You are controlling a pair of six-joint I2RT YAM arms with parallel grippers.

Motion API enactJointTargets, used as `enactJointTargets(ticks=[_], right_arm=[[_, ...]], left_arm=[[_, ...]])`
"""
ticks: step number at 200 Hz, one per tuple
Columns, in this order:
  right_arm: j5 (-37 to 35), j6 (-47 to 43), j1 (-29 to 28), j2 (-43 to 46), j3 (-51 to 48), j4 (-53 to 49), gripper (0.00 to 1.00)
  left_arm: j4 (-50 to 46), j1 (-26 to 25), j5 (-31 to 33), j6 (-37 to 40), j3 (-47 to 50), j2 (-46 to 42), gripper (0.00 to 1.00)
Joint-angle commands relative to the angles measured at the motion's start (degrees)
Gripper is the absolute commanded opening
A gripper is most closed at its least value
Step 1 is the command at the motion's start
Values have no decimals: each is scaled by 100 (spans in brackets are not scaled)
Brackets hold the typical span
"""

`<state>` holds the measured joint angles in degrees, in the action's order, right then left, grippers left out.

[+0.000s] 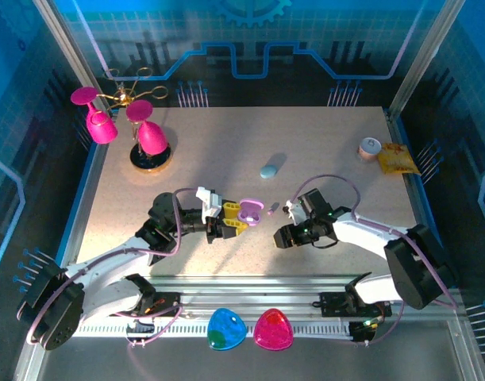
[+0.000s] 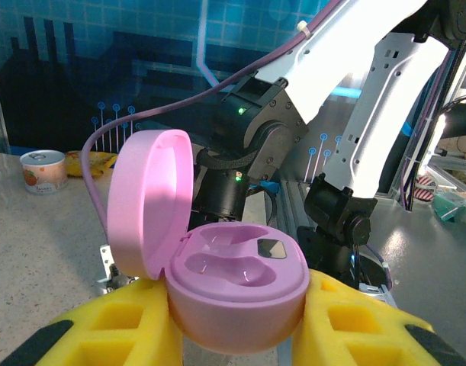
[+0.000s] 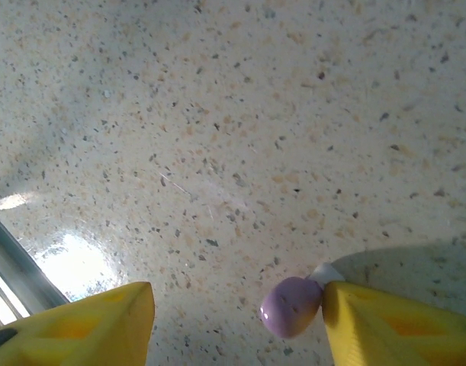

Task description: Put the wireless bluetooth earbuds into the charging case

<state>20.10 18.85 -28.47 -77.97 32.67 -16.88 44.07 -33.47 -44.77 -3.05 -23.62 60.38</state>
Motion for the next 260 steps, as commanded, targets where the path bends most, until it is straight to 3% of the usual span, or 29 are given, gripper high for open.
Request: enactJointTargets(ticks=[1, 38, 96, 154, 260], right_arm=[[-211, 31, -53, 154, 26, -248, 59], [-592, -59, -62, 428, 242, -380, 59], [-833, -81, -132, 57, 587, -417, 58], [-1774, 660, -463, -275, 873, -649, 45], [-1460, 748, -396, -939, 1287, -441, 48]], left_arm=[[237, 31, -23, -55, 49, 34, 32], [195, 26, 3, -47, 39, 31, 32], [245, 30, -20, -63, 14, 139, 32], [263, 28, -5, -38, 17, 185, 32], [173, 27, 30, 45, 66, 148, 32]])
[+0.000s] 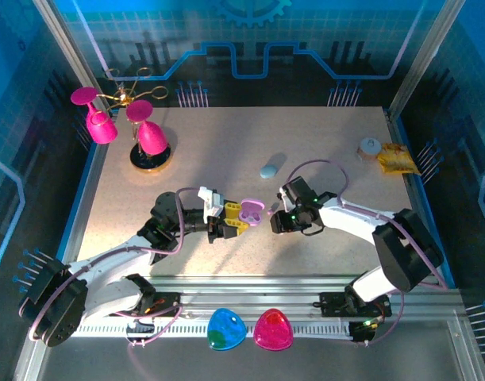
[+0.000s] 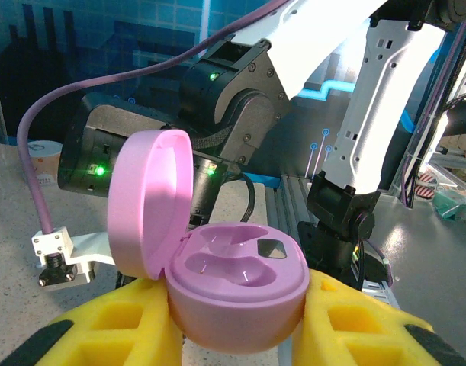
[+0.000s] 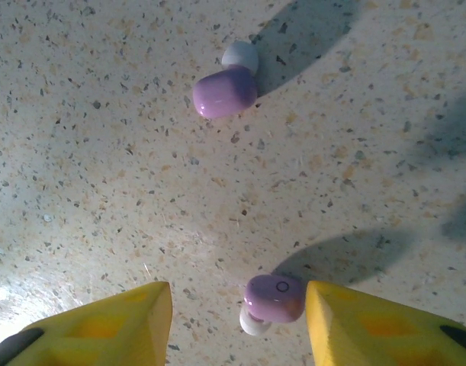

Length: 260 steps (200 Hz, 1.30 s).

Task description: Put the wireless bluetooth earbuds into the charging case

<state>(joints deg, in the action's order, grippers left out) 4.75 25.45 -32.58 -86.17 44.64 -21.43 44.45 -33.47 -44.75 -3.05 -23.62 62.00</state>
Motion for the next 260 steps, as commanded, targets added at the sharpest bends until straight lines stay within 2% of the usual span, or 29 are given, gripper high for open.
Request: enactJointTargets(ticks=[1, 36, 78, 117, 204, 260], right_arm=[[72, 77, 15, -119, 93, 28, 48], [-1, -120, 15, -282, 315, -79, 48], [441, -251, 27, -651, 498, 141, 48], [464, -394, 101, -885, 543, 124, 49], [615, -158, 103, 322, -360, -216, 48], [110, -13, 138, 684, -445, -277, 49]], left_arm=[[135, 26, 28, 48, 62, -13, 32], [89, 31, 24, 77, 48, -51, 32], [50, 30, 47, 50, 45, -83, 32], [-123, 45, 72, 119, 47, -201, 32], [-39, 58, 18, 94, -2, -91, 32], [289, 60, -88, -101, -40, 132, 32]])
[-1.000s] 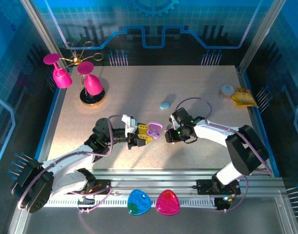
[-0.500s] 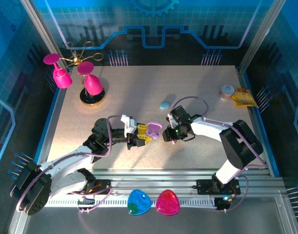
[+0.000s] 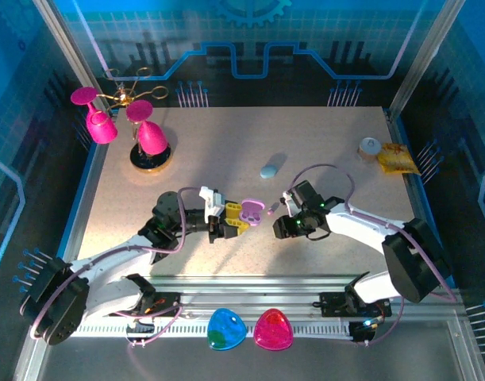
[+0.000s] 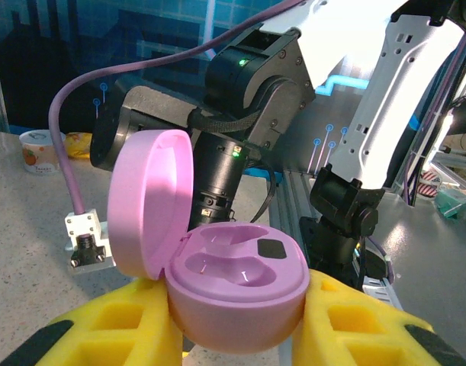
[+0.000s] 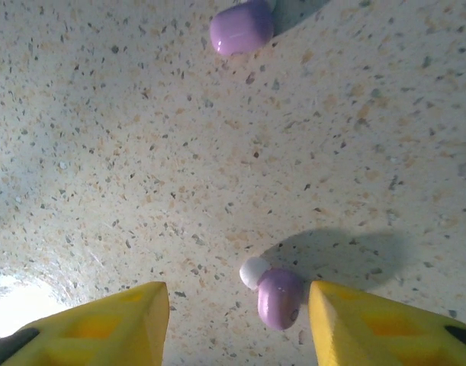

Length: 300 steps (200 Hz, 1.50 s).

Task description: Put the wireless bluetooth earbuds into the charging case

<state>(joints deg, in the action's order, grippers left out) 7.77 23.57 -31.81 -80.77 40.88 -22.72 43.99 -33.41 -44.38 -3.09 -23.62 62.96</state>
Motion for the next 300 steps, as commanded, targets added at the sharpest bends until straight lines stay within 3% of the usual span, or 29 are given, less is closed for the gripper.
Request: enactJointTargets(ticks=[1, 66, 165, 225, 300], right_arm=[[-194, 183, 61, 147, -70, -147, 49], [66, 365, 90, -78, -422, 318, 52], [793, 704, -475, -26, -405, 708, 48], [228, 375, -361, 310, -218, 475, 44], [659, -353, -156, -914, 754, 461, 46]], left_arm=[[337, 54, -124, -100, -43, 34, 32], [278, 51, -121, -77, -53, 21, 32], [473, 51, -140, -130, -41, 149, 32], [441, 51, -123, -88, -20, 85, 32], [135, 50, -12, 14, 42, -197, 32]])
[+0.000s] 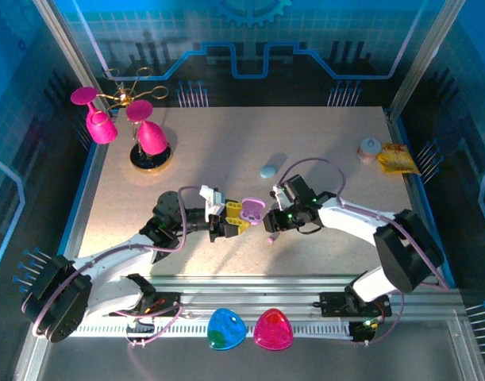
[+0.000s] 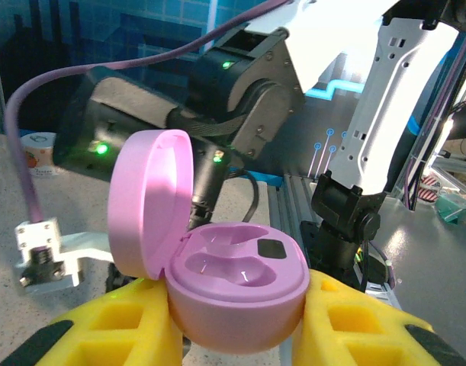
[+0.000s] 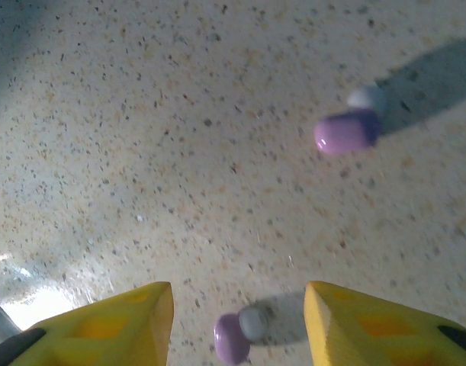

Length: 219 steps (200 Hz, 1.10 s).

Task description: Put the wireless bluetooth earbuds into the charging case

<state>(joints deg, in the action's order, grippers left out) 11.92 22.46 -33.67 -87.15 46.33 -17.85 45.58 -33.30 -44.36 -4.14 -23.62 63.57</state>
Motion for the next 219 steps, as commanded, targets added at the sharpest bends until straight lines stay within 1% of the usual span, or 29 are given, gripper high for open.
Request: enactJointTargets(ticks=[1, 26, 37, 55, 73, 107, 121, 166, 219], right_arm=[[242, -242, 29, -280, 219, -18, 46], [263, -357, 36, -478, 373, -6, 46], [468, -444, 38, -601, 377, 5, 45], [964, -633, 35, -917, 688, -172, 47], [943, -656, -34, -1049, 658, -176, 47], [871, -602, -43, -812, 439, -129, 46], [816, -585, -26, -675, 138, -153, 46], [814, -467, -17, -241, -301, -182, 46], [1022, -170, -58, 287, -715, -36, 45]], left_arm=[[-37, 41, -13, 126, 46, -267, 32], [-205, 42, 28, 201, 44, -371, 32], [-233, 39, 26, 221, 39, -381, 32], [-229, 40, 24, 241, 8, -350, 32], [-189, 43, 18, 232, 3, -328, 32], [-162, 42, 6, 186, 49, -344, 33], [-156, 37, 6, 186, 61, -345, 32], [-97, 34, -28, 161, 39, -285, 32], [108, 41, -80, 63, 37, -153, 32]])
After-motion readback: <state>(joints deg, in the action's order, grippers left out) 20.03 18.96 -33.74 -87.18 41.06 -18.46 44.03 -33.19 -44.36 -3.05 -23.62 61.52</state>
